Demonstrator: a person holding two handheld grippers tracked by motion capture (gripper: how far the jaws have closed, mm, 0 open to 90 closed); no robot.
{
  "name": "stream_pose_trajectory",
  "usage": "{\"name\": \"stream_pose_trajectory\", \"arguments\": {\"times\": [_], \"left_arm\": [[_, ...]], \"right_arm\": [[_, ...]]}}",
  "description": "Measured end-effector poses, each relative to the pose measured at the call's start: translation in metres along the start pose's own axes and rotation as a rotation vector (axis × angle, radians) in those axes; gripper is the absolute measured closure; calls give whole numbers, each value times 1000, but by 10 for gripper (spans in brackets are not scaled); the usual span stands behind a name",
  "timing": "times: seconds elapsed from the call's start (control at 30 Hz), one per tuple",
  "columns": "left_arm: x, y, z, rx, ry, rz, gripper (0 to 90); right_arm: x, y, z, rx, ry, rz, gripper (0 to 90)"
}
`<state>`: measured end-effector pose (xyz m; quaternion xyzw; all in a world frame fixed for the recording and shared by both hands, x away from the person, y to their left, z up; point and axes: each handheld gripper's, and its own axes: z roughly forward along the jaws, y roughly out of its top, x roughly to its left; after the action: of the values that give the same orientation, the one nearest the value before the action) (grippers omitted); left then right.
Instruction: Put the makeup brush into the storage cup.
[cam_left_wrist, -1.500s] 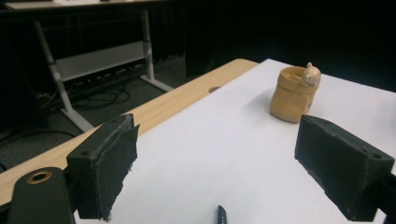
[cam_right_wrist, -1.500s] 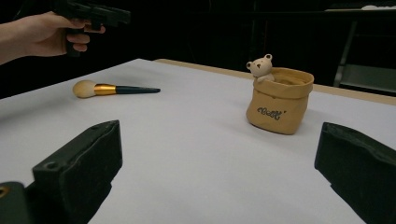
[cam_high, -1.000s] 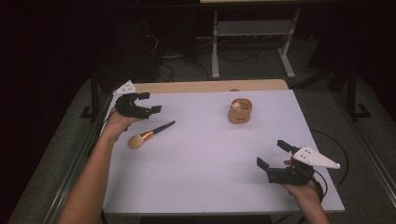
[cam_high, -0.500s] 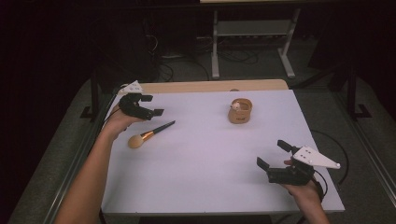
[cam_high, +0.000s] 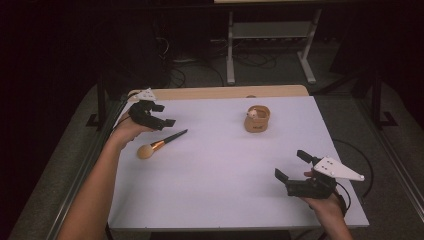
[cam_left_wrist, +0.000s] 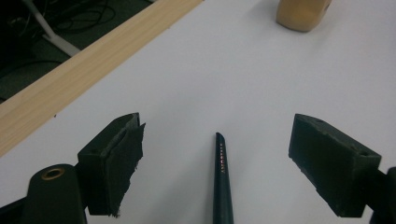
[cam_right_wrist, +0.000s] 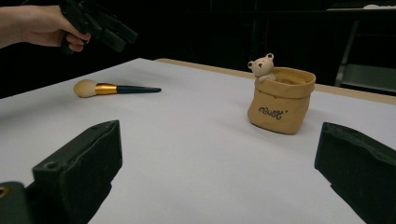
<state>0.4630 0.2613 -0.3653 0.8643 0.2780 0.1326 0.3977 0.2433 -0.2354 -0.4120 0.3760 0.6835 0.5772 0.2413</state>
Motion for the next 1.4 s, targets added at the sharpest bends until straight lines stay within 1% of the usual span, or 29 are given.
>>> {"name": "stream_pose_trajectory", "arguments": {"times": [0.07, 0.13, 0.17, 0.2, 0.23, 0.3, 0.37, 0.4, 0.43, 0.47, 0.5, 0.57, 0.6, 0.63, 0.67, 0.7, 0.73, 0.77, 0.87, 0.9, 0.93, 0.97, 1.03, 1.17, 1.2, 1.23, 1.27, 1.37, 1.4], "left_arm": [[0, 0, 1, 13, 2, -3, 171], [1, 0, 1, 34, -6, 0, 172], [1, 0, 2, 38, -7, -11, 172], [1, 0, 2, 54, -11, -4, 174], [1, -1, 4, 55, -14, -14, 177], [1, -1, 5, 79, -16, -13, 192], [2, -2, 6, 105, -15, 1, 209], [2, -2, 6, 114, -13, -1, 212], [2, -3, 7, 120, -16, -7, 216], [2, -3, 7, 125, -15, 2, 224], [1, -3, 8, 117, -18, -20, 225], [2, -4, 7, 145, -19, -9, 231], [2, -5, 7, 147, -20, -9, 232], [1, -6, 8, 147, -18, -24, 233], [3, -6, 7, 165, -19, -7, 236], [2, -6, 8, 167, -19, -12, 238], [1, -7, 8, 164, -19, -28, 245], [2, -8, 8, 192, -24, -4, 248], [1, -10, 9, 207, -22, -10, 260], [2, -11, 9, 228, -30, 0, 260], [1, -12, 10, 224, -32, -18, 261], [2, -12, 9, 245, -35, 1, 263], [2, -13, 9, 262, -41, 9, 290], [1, -15, 10, 277, -42, -5, 297], [2, -15, 10, 308, -52, 12, 299], [1, -16, 11, 312, -55, -1, 299], [2, -16, 11, 329, -57, 8, 300], [1, -17, 13, 359, -57, 5, 305], [1, -18, 13, 360, -56, 7, 306]], "right_arm": [[0, 0, 0, -1, -1, 0, 2], [0, 0, 0, -1, -2, 0, 2], [0, 0, 0, -2, -2, -2, 2], [0, 0, 0, -1, -1, 0, 2], [0, 0, 0, 0, 0, -1, 2], [0, 0, 0, 0, 2, -3, 2], [0, 0, 0, -1, 0, 0, 2], [0, 0, 0, -2, 0, 0, 2], [0, 0, 0, -2, -1, 0, 2], [0, 0, 0, -1, -1, -1, 2], [0, 0, -1, 0, -2, 0, 2], [0, 0, 0, -1, -2, 0, 2], [0, 0, 0, 0, -1, 0, 2], [0, 0, 0, 0, -1, -1, 2], [0, 0, 0, 1, 0, -2, 2], [0, 0, 0, 1, 1, -2, 2], [0, 0, 0, 0, 1, -2, 2], [0, 0, 0, 0, 1, -1, 2], [0, 0, 0, -1, -2, 0, 2], [0, 0, 0, -1, -2, -1, 2], [0, 0, 0, -2, -2, -1, 2], [0, 0, 0, -2, -2, -1, 2], [0, 0, 0, -2, -2, -1, 2], [0, 0, 0, -2, -2, 0, 2], [0, 0, -1, -2, -2, 1, 2], [0, 0, 0, -2, -2, 0, 2], [0, 0, 0, -1, -2, -1, 2], [0, 0, -1, -2, -2, -1, 2], [-1, 0, -1, -2, -2, 0, 2]]}}
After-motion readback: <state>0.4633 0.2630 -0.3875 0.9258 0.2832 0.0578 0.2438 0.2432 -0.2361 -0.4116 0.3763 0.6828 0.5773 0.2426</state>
